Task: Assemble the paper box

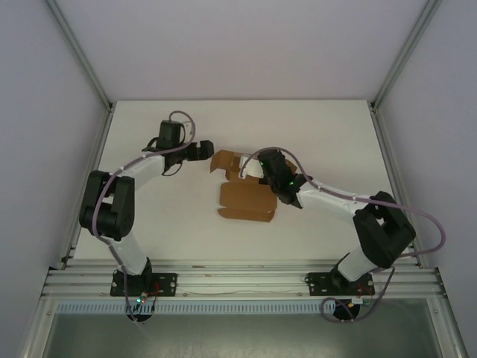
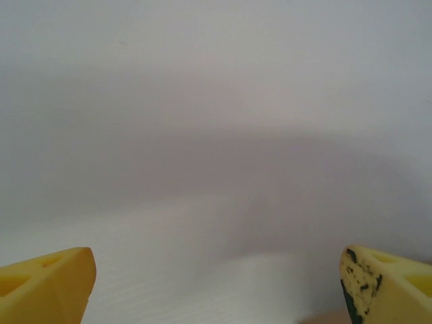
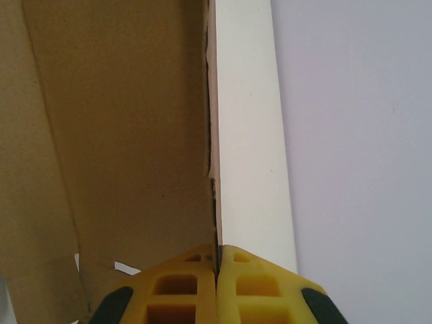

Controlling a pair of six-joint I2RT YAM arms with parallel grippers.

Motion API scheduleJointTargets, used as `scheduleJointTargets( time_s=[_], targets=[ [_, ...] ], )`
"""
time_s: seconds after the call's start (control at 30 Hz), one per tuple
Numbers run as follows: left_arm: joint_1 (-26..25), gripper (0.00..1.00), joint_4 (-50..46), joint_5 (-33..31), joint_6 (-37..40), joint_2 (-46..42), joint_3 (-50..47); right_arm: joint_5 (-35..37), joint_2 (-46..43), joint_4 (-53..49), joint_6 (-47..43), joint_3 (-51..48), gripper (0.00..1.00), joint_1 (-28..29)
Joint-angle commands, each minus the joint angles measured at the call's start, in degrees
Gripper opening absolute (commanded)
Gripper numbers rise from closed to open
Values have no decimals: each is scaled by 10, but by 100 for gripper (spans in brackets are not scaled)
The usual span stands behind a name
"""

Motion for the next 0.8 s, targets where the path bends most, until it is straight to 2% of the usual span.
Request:
scheduleJointTargets(
  time_s=[0.0, 0.13, 0.23, 0.43, 0.77],
  targets=[
    [-31, 86, 38, 43, 45, 5, 5, 57, 27, 40, -40, 6, 0, 7],
    [-43, 76, 64, 40, 42, 11, -21, 68, 42, 32, -26, 17, 0, 10],
    [-48, 73, 98, 41, 35, 6, -53, 86, 51, 37, -15, 20, 0, 10],
    [-66, 73, 179, 52, 36, 7, -102, 92, 57, 59, -6, -2, 0, 19],
    [-66, 73, 277, 121, -13, 30, -128, 98, 55, 81, 16, -19, 0, 27]
  ],
)
